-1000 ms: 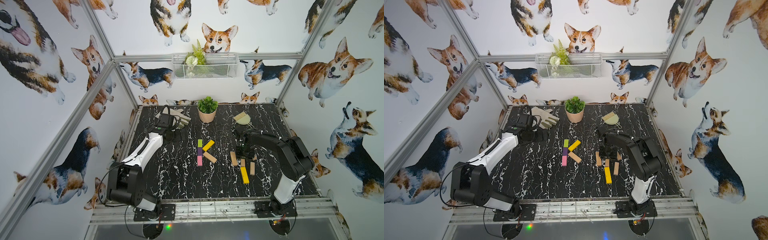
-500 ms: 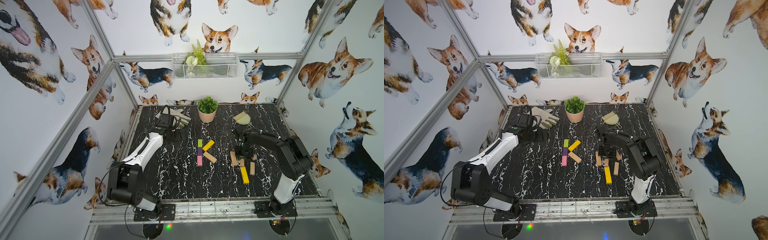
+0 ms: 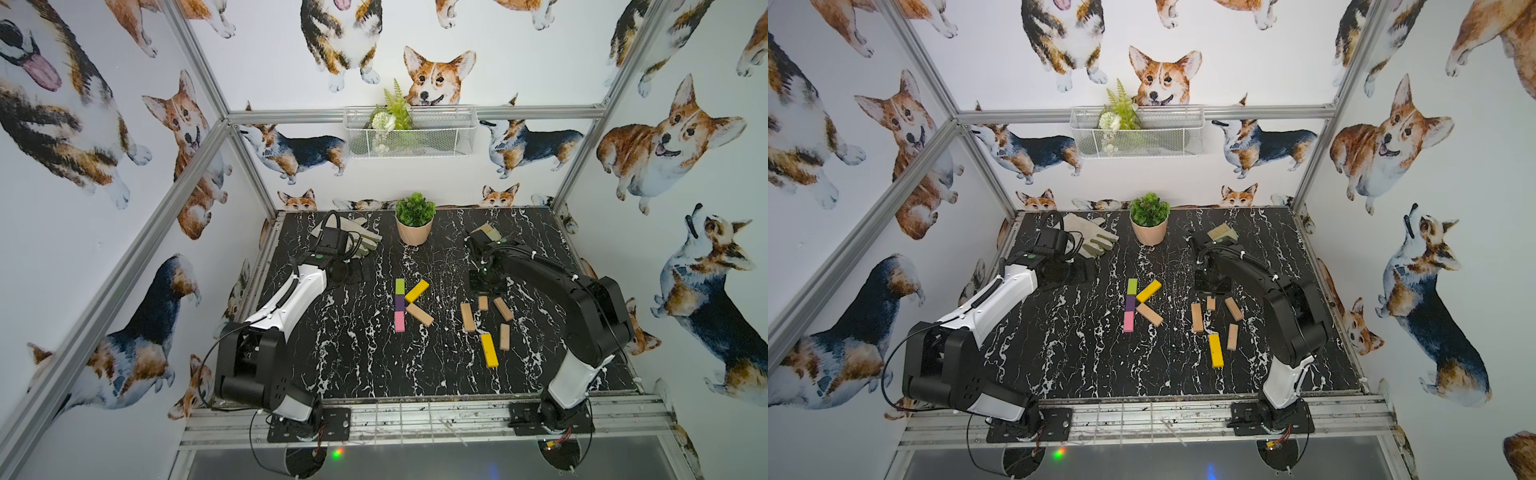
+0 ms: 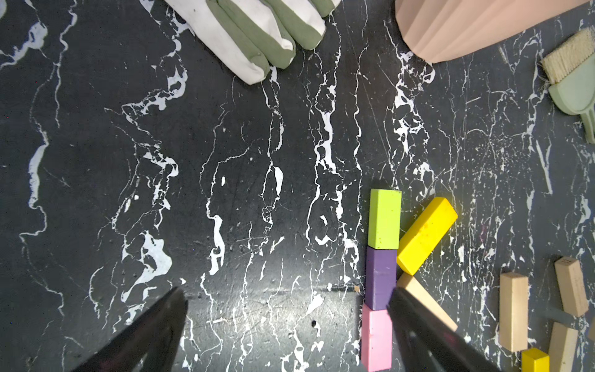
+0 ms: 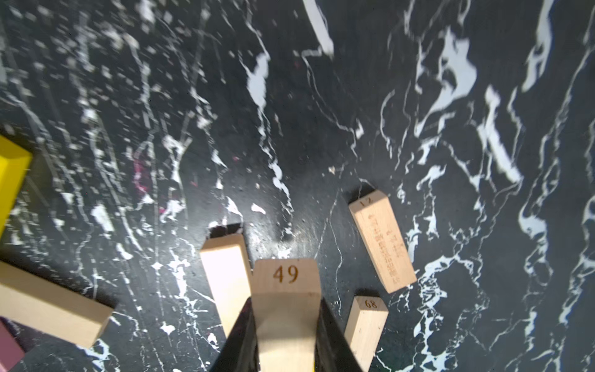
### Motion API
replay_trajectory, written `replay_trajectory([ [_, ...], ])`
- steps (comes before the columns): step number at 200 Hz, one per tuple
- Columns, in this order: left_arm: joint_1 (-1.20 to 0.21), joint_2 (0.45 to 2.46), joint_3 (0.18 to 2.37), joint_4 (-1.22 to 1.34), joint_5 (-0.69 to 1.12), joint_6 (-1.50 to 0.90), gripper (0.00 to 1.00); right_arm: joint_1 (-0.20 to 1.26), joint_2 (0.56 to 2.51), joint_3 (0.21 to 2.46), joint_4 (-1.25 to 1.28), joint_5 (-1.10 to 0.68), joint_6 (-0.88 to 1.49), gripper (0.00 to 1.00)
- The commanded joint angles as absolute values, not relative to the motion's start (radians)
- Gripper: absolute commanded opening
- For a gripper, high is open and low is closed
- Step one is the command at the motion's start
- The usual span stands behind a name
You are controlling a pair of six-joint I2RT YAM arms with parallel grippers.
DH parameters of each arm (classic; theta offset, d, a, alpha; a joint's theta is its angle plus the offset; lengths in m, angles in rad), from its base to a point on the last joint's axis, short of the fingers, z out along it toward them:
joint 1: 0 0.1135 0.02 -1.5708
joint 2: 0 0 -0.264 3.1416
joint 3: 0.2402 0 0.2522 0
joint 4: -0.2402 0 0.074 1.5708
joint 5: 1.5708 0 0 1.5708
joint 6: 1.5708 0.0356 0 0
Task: Assemble the letter k with building blocks
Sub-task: Pick up the building block from the center of the board, then place the building block at the center of the board.
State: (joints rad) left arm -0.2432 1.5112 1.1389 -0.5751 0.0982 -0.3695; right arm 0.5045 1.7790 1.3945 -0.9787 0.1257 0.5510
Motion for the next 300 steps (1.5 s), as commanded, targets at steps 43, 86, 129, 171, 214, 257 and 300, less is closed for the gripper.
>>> replay_trajectory([
  [43, -0.242, 1.511, 1.141, -0.569, 0.087, -0.364, 1.0, 0.566, 2.033, 1.711, -1.022, 0.08, 0.505, 0.25],
  [86, -0.242, 1.523, 1.143, -0.566, 0.102, -0.366, 1.0, 0.568, 2.155, 1.849, -1.029, 0.04, 0.49, 0.25],
  [129, -0.242, 1.52, 1.141, -0.567, 0.098, -0.366, 1.0, 0.572, 2.236, 1.912, -1.009, -0.02, 0.498, 0.24],
  [171, -0.242, 1.52, 1.143, -0.569, 0.096, -0.365, 1.0, 0.575, 2.305, 1.964, -1.029, -0.021, 0.506, 0.24],
  [214, -0.242, 1.522, 1.144, -0.571, 0.096, -0.365, 1.0, 0.574, 2.352, 1.984, -1.044, -0.021, 0.509, 0.25],
  [257, -0.242, 1.522, 1.146, -0.571, 0.094, -0.365, 1.0, 0.574, 2.371, 1.982, -1.054, -0.019, 0.512, 0.28],
  [300, -0.242, 1.523, 1.147, -0.573, 0.092, -0.366, 1.0, 0.574, 2.376, 1.982, -1.066, 0.0, 0.512, 0.33],
])
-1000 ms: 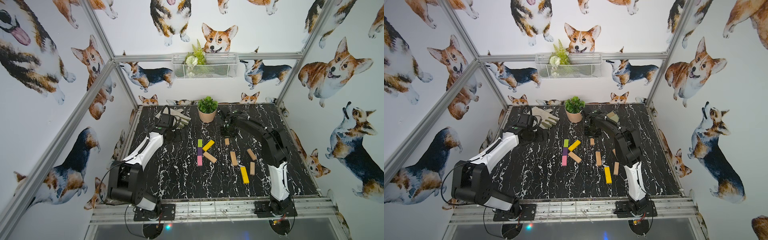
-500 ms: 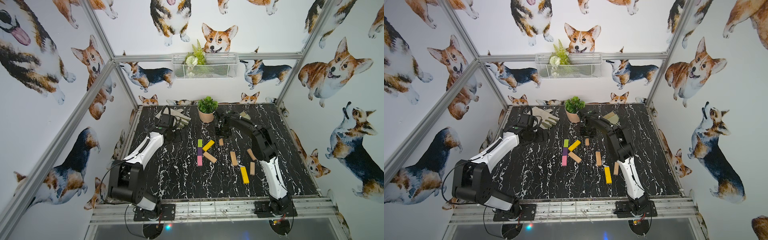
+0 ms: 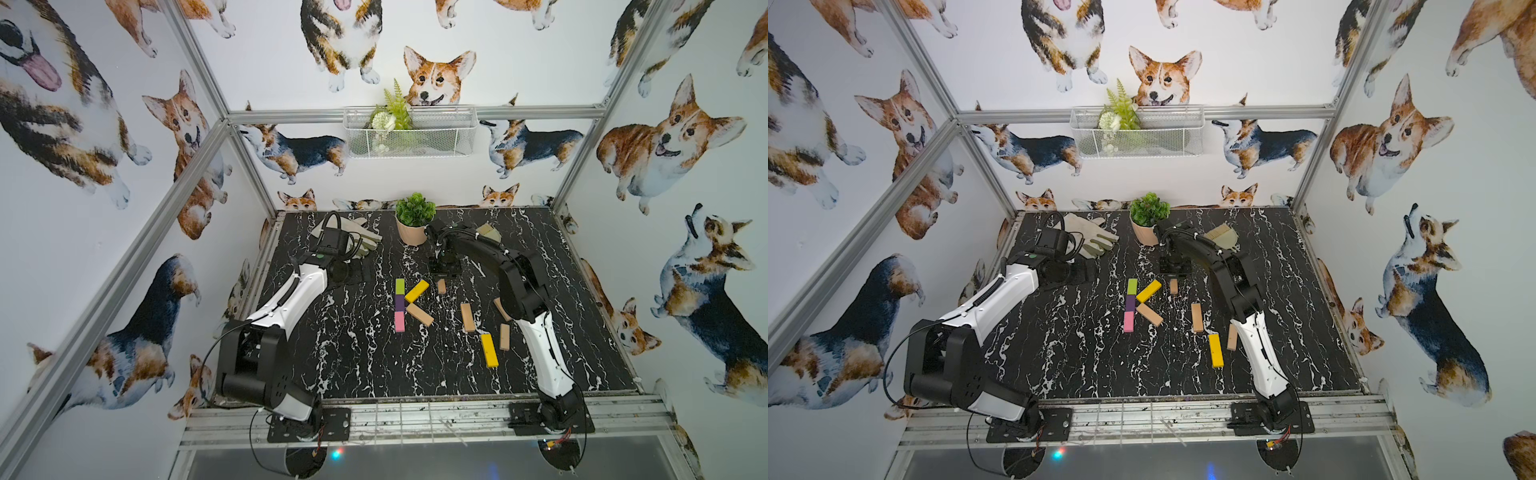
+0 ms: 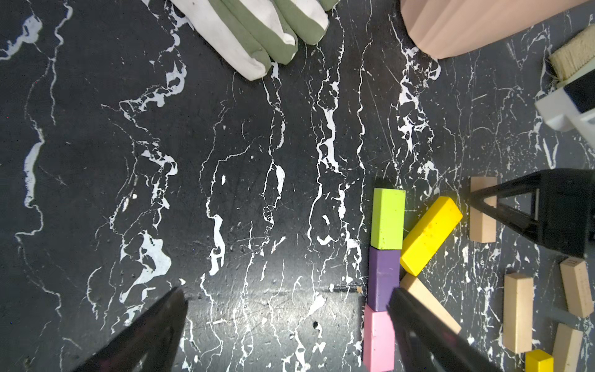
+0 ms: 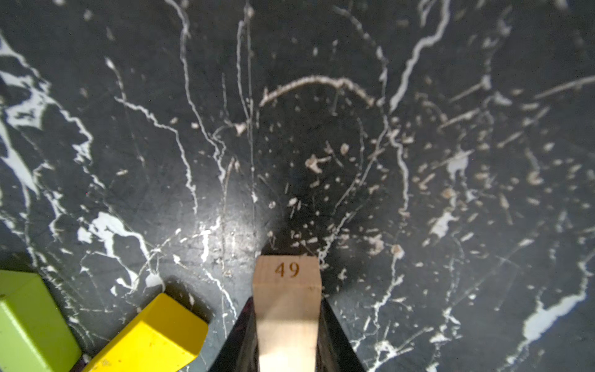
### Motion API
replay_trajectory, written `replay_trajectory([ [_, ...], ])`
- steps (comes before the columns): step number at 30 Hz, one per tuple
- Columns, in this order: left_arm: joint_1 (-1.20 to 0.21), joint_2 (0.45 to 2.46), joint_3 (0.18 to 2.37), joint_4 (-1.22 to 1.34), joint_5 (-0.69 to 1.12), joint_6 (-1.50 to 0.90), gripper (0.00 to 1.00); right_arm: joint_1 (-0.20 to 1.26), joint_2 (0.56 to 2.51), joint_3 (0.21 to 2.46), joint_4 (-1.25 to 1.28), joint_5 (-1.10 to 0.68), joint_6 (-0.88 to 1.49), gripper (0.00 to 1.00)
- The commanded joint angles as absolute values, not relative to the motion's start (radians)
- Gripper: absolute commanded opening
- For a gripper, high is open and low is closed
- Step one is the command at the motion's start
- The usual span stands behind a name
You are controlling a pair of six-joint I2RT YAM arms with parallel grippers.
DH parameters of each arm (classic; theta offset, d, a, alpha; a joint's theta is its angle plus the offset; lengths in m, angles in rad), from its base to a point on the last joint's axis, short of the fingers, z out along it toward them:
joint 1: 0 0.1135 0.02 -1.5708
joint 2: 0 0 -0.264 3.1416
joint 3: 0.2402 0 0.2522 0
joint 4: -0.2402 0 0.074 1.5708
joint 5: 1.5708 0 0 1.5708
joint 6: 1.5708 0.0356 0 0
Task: Assemble the letter k with building blocks
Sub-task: Place the building block at the center of the board, then pick up the building block from the center of the board.
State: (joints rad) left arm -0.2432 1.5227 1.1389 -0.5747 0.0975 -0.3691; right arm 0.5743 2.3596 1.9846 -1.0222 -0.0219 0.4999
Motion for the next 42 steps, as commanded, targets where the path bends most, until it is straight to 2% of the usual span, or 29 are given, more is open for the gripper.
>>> replay_trajectory([
  [1, -0.242, 1.523, 1.147, -0.573, 0.092, -0.366, 1.0, 0.575, 2.377, 1.983, -1.066, -0.001, 0.511, 0.33],
  [10, -0.242, 1.523, 1.149, -0.574, 0.089, -0.366, 1.0, 0.575, 2.377, 1.985, -1.066, -0.009, 0.514, 0.42],
  [14, -0.242, 1.523, 1.148, -0.574, 0.087, -0.365, 1.0, 0.574, 2.357, 1.983, -1.057, -0.015, 0.518, 0.5],
  [16, -0.242, 1.523, 1.147, -0.574, 0.087, -0.365, 1.0, 0.574, 2.317, 1.957, -1.017, -0.024, 0.524, 0.58],
  [20, -0.243, 1.524, 1.146, -0.57, 0.093, -0.364, 1.0, 0.574, 2.184, 1.879, -0.922, -0.023, 0.538, 0.67],
  [24, -0.277, 1.514, 1.137, -0.57, 0.034, -0.346, 1.0, 0.57, 2.006, 1.749, -0.835, 0.036, 0.563, 0.73],
  [28, -0.324, 1.511, 1.135, -0.576, -0.005, -0.329, 1.0, 0.507, 1.865, 1.603, -0.833, 0.073, 0.592, 0.73],
  [34, -0.366, 1.529, 1.143, -0.583, 0.01, -0.329, 1.0, 0.336, 1.721, 1.344, -0.894, 0.089, 0.598, 0.68],
  [42, -0.471, 1.548, 1.141, -0.57, 0.029, -0.404, 1.0, 0.301, 1.677, 1.158, -0.911, 0.106, 0.534, 0.66],
])
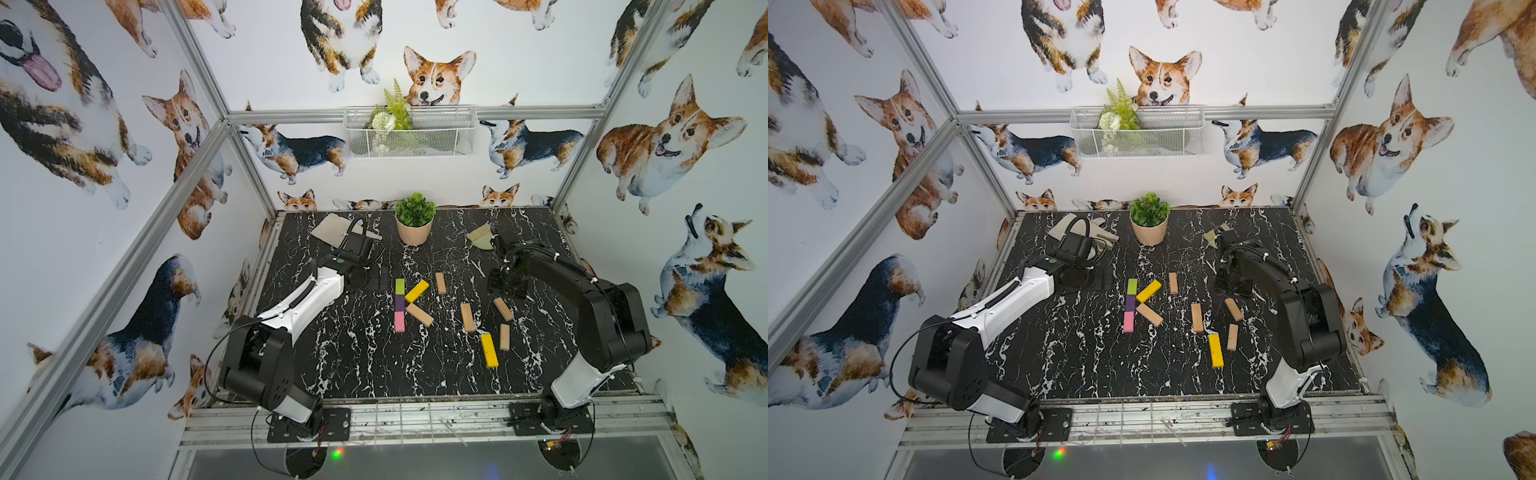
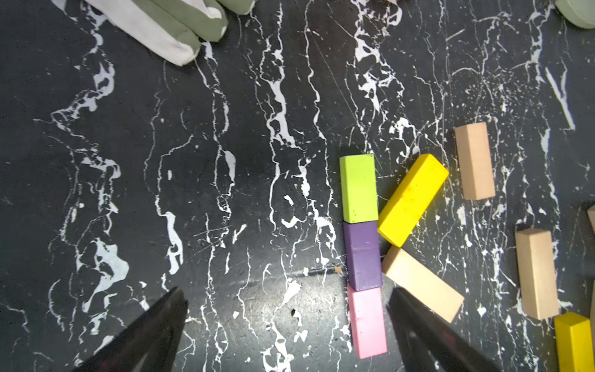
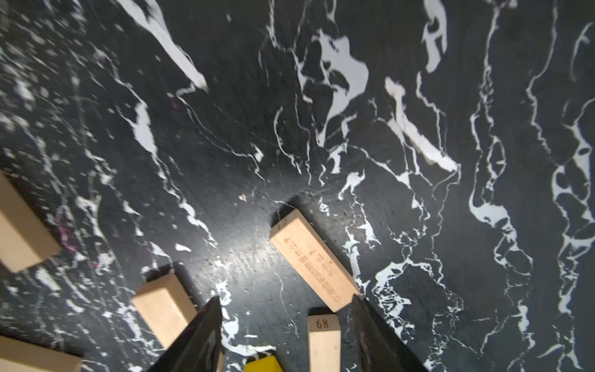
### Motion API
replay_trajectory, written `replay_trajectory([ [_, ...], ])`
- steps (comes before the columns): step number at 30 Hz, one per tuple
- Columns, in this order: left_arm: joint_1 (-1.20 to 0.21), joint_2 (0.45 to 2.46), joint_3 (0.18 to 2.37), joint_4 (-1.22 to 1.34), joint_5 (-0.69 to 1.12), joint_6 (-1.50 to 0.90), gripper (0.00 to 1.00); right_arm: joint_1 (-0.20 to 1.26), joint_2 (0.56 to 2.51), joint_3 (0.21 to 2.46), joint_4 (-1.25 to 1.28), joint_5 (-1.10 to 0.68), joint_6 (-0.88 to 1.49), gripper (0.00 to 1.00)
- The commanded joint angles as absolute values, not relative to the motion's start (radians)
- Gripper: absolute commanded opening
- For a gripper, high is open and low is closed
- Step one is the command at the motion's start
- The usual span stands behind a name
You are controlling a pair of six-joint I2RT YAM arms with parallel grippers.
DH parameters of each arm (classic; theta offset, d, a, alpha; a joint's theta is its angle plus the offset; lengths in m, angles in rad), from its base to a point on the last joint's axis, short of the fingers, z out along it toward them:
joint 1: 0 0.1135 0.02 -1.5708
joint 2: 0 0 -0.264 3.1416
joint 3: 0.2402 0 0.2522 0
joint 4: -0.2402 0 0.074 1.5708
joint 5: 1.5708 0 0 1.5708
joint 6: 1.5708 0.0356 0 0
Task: Assemble the letter k with building blocks
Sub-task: Pick up the building block from the center of the board.
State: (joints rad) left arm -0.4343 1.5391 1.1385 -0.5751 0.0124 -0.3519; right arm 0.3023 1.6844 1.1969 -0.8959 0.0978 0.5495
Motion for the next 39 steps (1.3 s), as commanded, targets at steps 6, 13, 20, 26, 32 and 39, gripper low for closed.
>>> replay_trajectory([
  [6, -0.655, 1.607, 1.214, -0.594, -0.008, -0.468, 1.0, 0.293, 1.613, 1.082, -0.877, 0.154, 0.574, 0.68],
  [13, -0.883, 1.831, 1.436, -0.631, -0.042, -0.508, 1.0, 0.186, 1.288, 0.947, -0.748, 0.215, 0.69, 0.72],
  [20, -1.062, 2.108, 1.775, -0.761, -0.082, -0.482, 0.98, 0.133, 0.993, 0.872, -0.76, 0.345, 0.768, 0.74],
  [26, -1.18, 2.269, 1.989, -0.861, -0.113, -0.456, 0.97, 0.112, 0.715, 0.791, -0.721, 0.44, 0.868, 0.73],
  [32, -1.25, 2.399, 2.16, -0.948, -0.138, -0.43, 0.95, 0.111, 0.647, 0.799, -0.76, 0.474, 0.882, 0.73],
  [39, -1.286, 2.513, 2.321, -1.033, -0.181, -0.406, 0.95, 0.109, 0.645, 0.792, -0.762, 0.454, 0.89, 0.73],
])
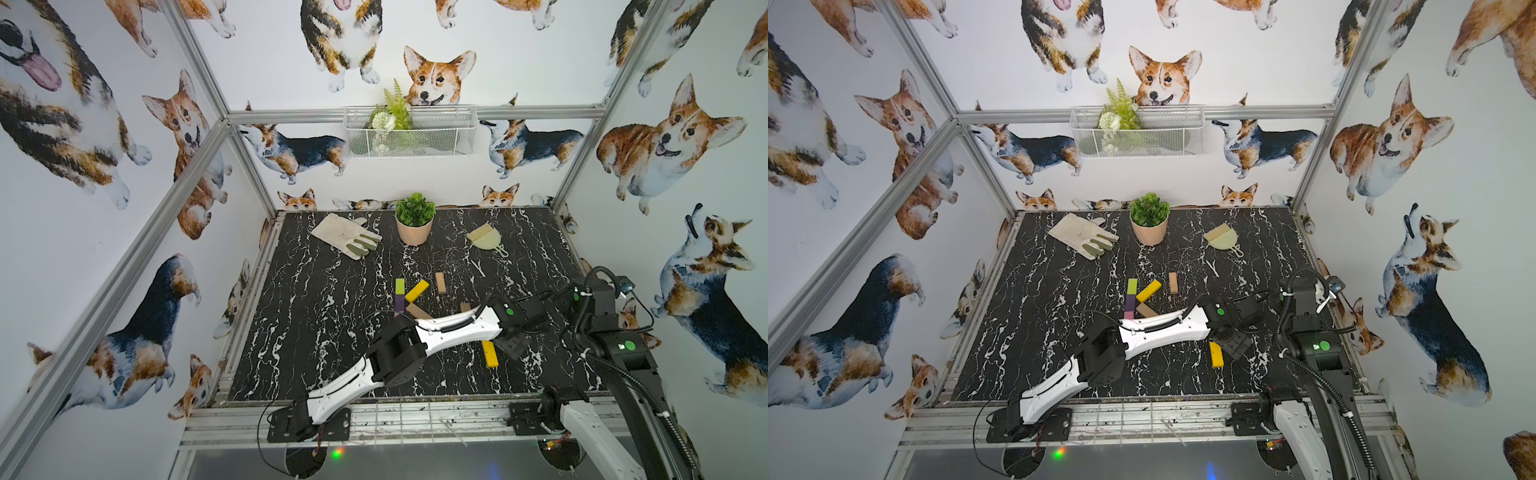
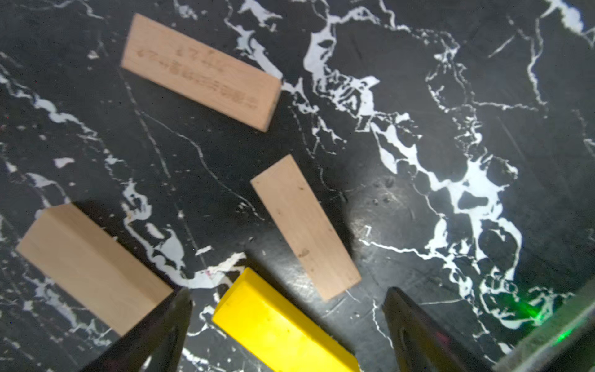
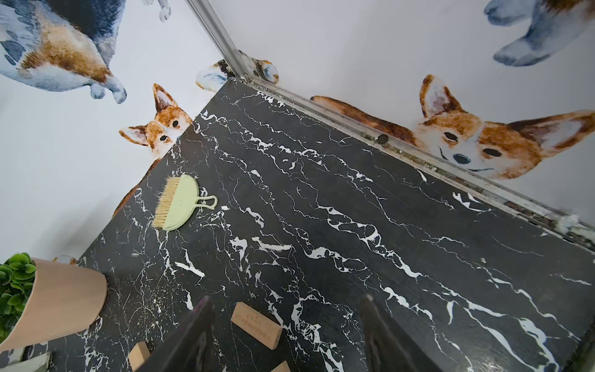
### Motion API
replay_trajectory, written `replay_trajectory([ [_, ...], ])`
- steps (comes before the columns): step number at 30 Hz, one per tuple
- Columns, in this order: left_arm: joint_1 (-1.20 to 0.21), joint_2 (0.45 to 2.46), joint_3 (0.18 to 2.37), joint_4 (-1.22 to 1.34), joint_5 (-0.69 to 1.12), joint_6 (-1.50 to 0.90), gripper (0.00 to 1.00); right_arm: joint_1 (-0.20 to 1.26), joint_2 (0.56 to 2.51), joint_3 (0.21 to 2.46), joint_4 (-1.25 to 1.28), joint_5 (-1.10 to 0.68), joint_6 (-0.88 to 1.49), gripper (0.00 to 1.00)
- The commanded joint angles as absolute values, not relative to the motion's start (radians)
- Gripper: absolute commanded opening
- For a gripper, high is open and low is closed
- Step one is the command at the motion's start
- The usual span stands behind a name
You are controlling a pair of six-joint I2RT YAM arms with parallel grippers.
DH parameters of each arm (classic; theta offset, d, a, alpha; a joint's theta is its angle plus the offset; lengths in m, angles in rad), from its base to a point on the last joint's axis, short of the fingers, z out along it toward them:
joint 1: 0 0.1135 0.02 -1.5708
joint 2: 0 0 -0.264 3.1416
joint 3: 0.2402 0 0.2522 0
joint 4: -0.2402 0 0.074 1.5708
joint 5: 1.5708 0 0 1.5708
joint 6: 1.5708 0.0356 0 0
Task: Assemble the letter k with building blocks
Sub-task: Pick up the building block from the center of the board.
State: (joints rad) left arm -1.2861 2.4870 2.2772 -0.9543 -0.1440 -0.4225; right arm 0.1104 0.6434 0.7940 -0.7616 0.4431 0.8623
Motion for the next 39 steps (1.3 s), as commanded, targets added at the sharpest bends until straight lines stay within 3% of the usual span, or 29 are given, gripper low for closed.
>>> replay_trajectory([
  [1, -1.285, 2.522, 2.332, -1.035, -0.18, -0.403, 0.95, 0.109, 0.645, 0.792, -0.764, 0.453, 0.89, 0.73],
  [20, -1.24, 2.642, 2.479, -1.086, -0.112, -0.407, 0.91, 0.109, 0.663, 0.788, -0.762, 0.419, 0.89, 0.73],
  [24, -1.217, 2.644, 2.476, -1.087, -0.092, -0.414, 0.78, 0.109, 0.66, 0.788, -0.764, 0.425, 0.887, 0.73],
  [29, -1.215, 2.641, 2.468, -1.083, -0.095, -0.412, 0.55, 0.109, 0.664, 0.787, -0.765, 0.42, 0.887, 0.73],
  [31, -1.214, 2.641, 2.468, -1.083, -0.099, -0.413, 0.53, 0.109, 0.665, 0.784, -0.763, 0.416, 0.89, 0.73],
  [35, -1.211, 2.642, 2.469, -1.083, -0.098, -0.416, 0.41, 0.109, 0.667, 0.781, -0.762, 0.414, 0.891, 0.73],
  [37, -1.207, 2.644, 2.47, -1.08, -0.095, -0.418, 0.45, 0.109, 0.667, 0.78, -0.759, 0.412, 0.891, 0.73],
  [39, -1.203, 2.648, 2.476, -1.08, -0.093, -0.419, 0.59, 0.109, 0.67, 0.781, -0.761, 0.411, 0.891, 0.74],
])
